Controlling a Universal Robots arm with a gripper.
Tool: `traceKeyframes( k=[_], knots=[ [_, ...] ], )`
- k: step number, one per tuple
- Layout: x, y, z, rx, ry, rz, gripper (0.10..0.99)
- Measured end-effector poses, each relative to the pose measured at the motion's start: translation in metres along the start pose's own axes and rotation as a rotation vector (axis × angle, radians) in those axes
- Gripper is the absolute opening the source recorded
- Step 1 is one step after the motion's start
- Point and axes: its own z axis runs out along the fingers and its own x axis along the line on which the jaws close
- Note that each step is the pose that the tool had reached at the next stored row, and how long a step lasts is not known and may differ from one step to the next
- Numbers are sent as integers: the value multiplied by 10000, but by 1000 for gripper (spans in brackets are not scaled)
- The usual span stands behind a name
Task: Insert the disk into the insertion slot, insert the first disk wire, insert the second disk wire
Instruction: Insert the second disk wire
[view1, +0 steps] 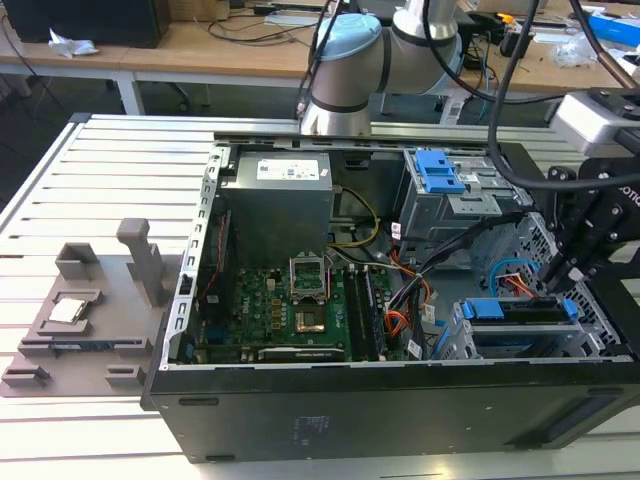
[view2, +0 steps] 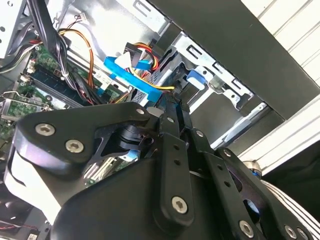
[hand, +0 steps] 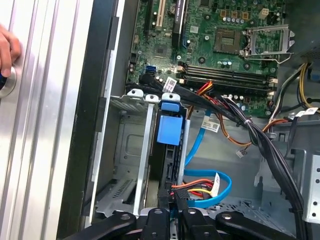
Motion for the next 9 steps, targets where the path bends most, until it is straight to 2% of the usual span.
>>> traceKeyframes(
  k=[2,3,6,9],
  knots=[
    [6,24,12,1,-9,1,165],
    [-3,91,18,4,-31,-2,165],
    [-20,210,52,8,-55,-2,165],
    [-23,211,86,3,-80,142,165]
  ],
)
